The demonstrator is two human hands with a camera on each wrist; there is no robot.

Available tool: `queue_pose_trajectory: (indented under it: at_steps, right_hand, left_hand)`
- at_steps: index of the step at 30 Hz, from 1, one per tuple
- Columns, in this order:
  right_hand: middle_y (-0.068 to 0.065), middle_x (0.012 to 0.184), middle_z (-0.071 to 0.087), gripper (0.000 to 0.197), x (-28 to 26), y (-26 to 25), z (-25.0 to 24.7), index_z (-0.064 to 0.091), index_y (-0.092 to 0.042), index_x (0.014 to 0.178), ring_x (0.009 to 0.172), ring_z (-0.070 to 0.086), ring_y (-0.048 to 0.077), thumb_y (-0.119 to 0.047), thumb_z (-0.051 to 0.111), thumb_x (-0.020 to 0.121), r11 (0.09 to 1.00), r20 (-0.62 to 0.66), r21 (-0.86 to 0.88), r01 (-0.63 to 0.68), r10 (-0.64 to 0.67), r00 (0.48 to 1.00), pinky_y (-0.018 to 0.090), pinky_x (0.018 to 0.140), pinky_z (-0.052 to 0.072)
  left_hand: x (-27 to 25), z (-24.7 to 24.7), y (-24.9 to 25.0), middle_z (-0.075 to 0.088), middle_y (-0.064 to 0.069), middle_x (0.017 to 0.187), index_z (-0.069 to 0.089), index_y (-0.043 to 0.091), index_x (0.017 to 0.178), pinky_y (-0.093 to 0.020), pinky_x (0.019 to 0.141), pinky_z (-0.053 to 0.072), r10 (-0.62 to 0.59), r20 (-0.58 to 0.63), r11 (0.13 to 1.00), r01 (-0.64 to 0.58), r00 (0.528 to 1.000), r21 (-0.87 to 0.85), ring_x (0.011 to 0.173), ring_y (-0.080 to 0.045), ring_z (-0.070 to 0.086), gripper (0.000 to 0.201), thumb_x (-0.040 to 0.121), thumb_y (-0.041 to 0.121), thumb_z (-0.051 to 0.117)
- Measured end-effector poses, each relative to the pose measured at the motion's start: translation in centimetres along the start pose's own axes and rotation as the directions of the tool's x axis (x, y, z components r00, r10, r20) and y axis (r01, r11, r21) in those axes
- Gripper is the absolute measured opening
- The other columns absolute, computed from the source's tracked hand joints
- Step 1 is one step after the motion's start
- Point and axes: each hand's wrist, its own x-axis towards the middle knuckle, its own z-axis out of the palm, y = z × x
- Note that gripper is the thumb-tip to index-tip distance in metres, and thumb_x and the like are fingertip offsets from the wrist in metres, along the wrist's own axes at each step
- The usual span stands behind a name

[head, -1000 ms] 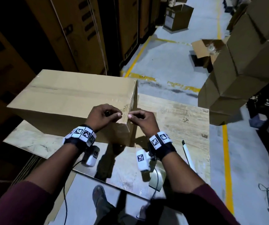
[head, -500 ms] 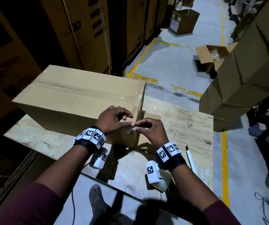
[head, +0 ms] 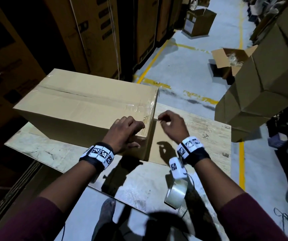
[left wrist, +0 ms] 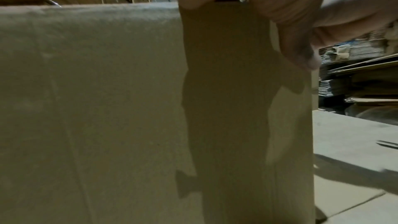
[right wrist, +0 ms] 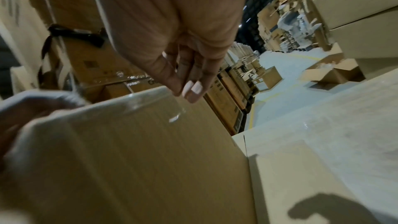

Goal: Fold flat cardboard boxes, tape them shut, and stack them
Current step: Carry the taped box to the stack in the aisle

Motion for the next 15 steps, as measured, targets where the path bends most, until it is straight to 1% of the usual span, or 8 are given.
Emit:
queue_pose_trajectory:
  at_steps: [2,4,6,7,8,10,12,15]
  right_hand:
    - [-0.002,0.111,0.07,0.025,3.5,-0.5,-0.6,0.065,-0.016,0.112,0.102,0.066,0.009,-0.004,0.066,0.09,0.999,-0.104,0.039,-0.014,0.018,0.994,0.03,0.094,0.054]
    - [0.003,0.137,0.059,0.045,7.3,-1.4,-0.6,0.054,-0.016,0.135,0.124,0.057,0.018,-0.022,0.07,0.093,0.998,-0.117,0.029,-0.06,0.063,0.991,0.039,0.104,0.049]
    - [0.005,0.163,0.032,0.076,10.2,-2.5,-0.3,0.028,-0.017,0.157,0.148,0.033,0.022,-0.041,0.066,0.096,0.984,-0.027,0.036,-0.173,0.174,0.984,0.04,0.118,0.033]
    - [0.005,0.168,0.02,0.087,11.3,-2.9,0.3,0.013,-0.018,0.162,0.153,0.024,0.021,-0.048,0.062,0.097,0.969,0.044,0.052,-0.241,0.239,0.97,0.037,0.12,0.026]
    - [0.007,0.169,0.015,0.094,12.1,-3.0,1.0,0.0,-0.018,0.163,0.153,0.023,0.022,-0.052,0.059,0.098,0.953,0.117,0.052,-0.3,0.292,0.949,0.034,0.118,0.025]
    - [0.018,0.165,0.025,0.102,12.7,-2.6,2.7,-0.015,-0.019,0.16,0.146,0.038,0.03,-0.058,0.055,0.097,0.938,0.204,-0.01,-0.346,0.341,0.918,0.034,0.109,0.036]
    - [0.019,0.164,0.025,0.1,12.4,-1.8,3.8,-0.014,-0.019,0.161,0.143,0.041,0.035,-0.057,0.054,0.098,0.939,0.177,-0.028,-0.342,0.341,0.923,0.039,0.109,0.04]
    - [0.008,0.17,0.007,0.09,11.9,-1.8,4.1,-0.003,-0.014,0.162,0.154,0.019,0.026,-0.05,0.052,0.101,0.933,0.152,-0.002,-0.36,0.356,0.922,0.038,0.122,0.024]
  left_hand:
    - [-0.2,-0.5,-0.4,0.052,-0.002,0.102,0.044,0.035,0.127,-0.036,0.077,0.042,0.037,0.037,0.997,-0.035,0.999,-0.064,0.09,-0.02,0.049,0.076,0.066,0.057,0.084]
    - [-0.3,-0.9,-0.7,0.052,-0.001,0.101,0.053,0.032,0.128,-0.034,0.076,0.042,0.061,0.011,0.982,-0.058,0.998,-0.178,0.089,-0.019,0.049,0.064,0.075,0.061,0.074]
    - [-0.3,-1.0,-0.8,0.052,0.0,0.097,0.061,0.028,0.124,-0.032,0.073,0.041,0.065,-0.049,0.966,-0.075,0.997,-0.248,0.087,-0.019,0.05,0.05,0.083,0.054,0.071]
    - [-0.3,-0.9,-0.8,0.052,0.001,0.096,0.063,0.027,0.122,-0.031,0.071,0.04,0.056,-0.07,0.961,-0.073,0.996,-0.267,0.086,-0.019,0.051,0.045,0.084,0.051,0.072]
    - [-0.3,-0.8,-0.8,0.052,0.001,0.095,0.065,0.026,0.12,-0.03,0.071,0.039,0.047,-0.084,0.958,-0.069,0.995,-0.277,0.086,-0.018,0.051,0.043,0.085,0.05,0.071]
    - [-0.4,-0.5,-1.0,0.054,0.0,0.097,0.065,0.026,0.118,-0.032,0.071,0.041,0.038,-0.098,0.962,-0.063,0.994,-0.264,0.087,-0.019,0.051,0.045,0.085,0.057,0.065]
    - [-0.5,-0.4,-1.5,0.056,0.002,0.104,0.062,0.031,0.117,-0.037,0.076,0.044,0.016,-0.103,0.986,-0.033,0.995,-0.164,0.092,-0.021,0.052,0.051,0.083,0.069,0.057]
    - [-0.6,-0.6,-2.9,0.058,0.005,0.112,0.062,0.035,0.115,-0.043,0.088,0.042,-0.028,-0.127,0.999,0.022,0.992,-0.044,0.103,-0.022,0.055,0.064,0.074,0.083,0.055]
